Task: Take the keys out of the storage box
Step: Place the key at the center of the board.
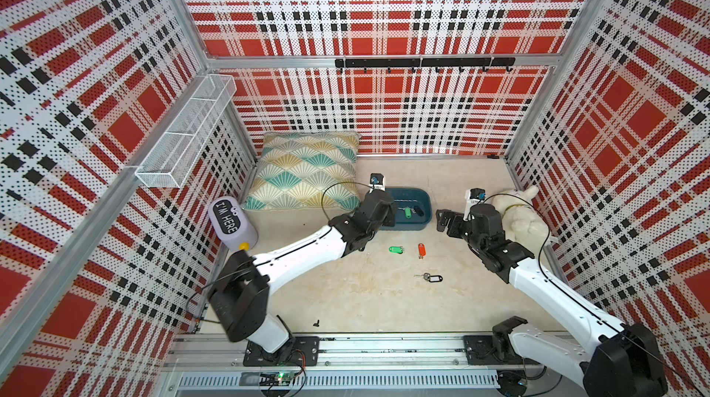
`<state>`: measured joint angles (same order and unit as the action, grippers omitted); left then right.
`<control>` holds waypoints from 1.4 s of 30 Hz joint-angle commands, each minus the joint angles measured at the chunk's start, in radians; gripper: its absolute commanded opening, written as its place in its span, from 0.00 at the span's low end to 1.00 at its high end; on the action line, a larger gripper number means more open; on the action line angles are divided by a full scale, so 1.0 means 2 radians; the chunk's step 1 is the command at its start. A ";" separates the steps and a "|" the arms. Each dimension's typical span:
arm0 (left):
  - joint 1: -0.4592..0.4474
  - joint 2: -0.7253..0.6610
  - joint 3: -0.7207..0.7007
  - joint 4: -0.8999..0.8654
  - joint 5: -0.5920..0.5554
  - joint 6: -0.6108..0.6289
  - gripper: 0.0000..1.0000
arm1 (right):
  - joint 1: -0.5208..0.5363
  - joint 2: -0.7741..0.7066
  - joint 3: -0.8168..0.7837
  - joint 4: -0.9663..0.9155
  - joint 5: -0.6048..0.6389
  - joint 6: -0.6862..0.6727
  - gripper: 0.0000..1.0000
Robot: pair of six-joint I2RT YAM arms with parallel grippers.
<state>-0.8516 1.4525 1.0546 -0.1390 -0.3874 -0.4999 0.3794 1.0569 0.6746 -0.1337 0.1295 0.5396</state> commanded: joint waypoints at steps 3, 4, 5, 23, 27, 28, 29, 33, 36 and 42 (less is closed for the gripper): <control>-0.043 -0.093 -0.133 0.021 -0.050 -0.081 0.00 | 0.003 -0.005 0.004 0.009 -0.006 0.002 1.00; -0.052 -0.102 -0.153 0.027 -0.053 -0.092 0.00 | 0.005 -0.004 0.005 0.008 -0.005 0.002 1.00; -0.058 -0.107 -0.166 0.033 -0.054 -0.100 0.00 | 0.006 -0.005 0.006 0.006 -0.003 0.002 1.00; -0.029 0.049 -0.149 0.075 -0.002 -0.116 0.00 | 0.033 -0.019 0.002 -0.021 0.033 0.003 1.00; -0.017 0.070 -0.148 0.084 0.006 -0.114 0.00 | 0.033 -0.010 -0.001 -0.020 0.033 0.002 1.00; -0.015 0.076 -0.146 0.085 0.009 -0.114 0.00 | 0.033 -0.007 0.000 -0.021 0.034 0.002 1.00; -0.012 0.080 -0.144 0.085 0.011 -0.114 0.00 | 0.033 -0.004 0.001 -0.022 0.035 0.001 1.00; -0.007 0.093 -0.131 0.079 0.010 -0.106 0.07 | 0.033 0.003 0.006 -0.023 0.035 -0.003 1.00; -0.002 0.087 -0.126 0.071 -0.001 -0.100 0.23 | 0.033 0.004 0.009 -0.022 0.031 -0.008 1.00; 0.020 0.052 -0.121 0.051 -0.021 -0.077 0.48 | 0.039 0.026 0.031 -0.016 0.002 -0.024 1.00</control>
<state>-0.8379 1.6131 0.7872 -0.0113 -0.3935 -0.6922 0.4435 1.0843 0.6865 -0.1768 0.1646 0.5224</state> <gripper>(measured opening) 0.450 0.999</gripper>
